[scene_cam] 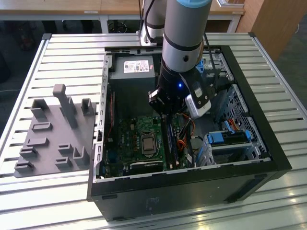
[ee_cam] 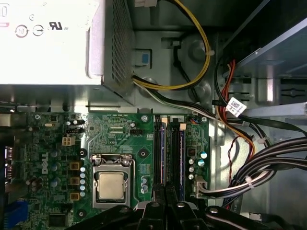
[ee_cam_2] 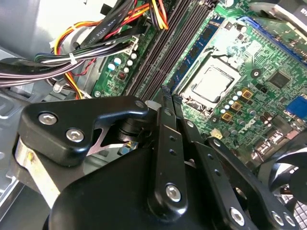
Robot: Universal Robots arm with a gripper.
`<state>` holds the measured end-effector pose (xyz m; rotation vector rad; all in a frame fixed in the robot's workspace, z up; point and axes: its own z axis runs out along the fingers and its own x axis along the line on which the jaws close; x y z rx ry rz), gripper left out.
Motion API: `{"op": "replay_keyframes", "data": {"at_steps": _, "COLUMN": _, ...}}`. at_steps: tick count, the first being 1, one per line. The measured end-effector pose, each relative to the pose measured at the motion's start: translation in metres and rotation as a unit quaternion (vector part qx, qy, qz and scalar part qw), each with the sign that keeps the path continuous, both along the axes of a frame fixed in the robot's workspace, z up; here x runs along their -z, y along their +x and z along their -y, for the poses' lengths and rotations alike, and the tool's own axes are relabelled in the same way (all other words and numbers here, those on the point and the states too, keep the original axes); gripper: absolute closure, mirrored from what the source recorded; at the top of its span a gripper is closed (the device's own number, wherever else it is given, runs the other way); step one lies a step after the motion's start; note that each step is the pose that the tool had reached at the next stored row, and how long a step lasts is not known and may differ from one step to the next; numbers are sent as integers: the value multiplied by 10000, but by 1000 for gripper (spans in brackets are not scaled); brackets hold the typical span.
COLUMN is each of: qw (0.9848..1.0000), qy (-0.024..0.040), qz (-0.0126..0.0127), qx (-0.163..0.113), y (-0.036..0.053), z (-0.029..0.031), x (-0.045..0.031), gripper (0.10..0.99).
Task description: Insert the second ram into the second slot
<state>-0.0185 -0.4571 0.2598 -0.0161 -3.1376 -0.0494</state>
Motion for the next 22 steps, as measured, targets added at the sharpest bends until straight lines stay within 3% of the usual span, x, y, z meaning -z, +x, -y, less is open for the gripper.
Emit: {"op": "replay_keyframes", "data": {"at_steps": 22, "qw": 10000, "qy": 6, "qz": -5, "qx": 0, "y": 1, "z": 1, "x": 143, "gripper": 961}}
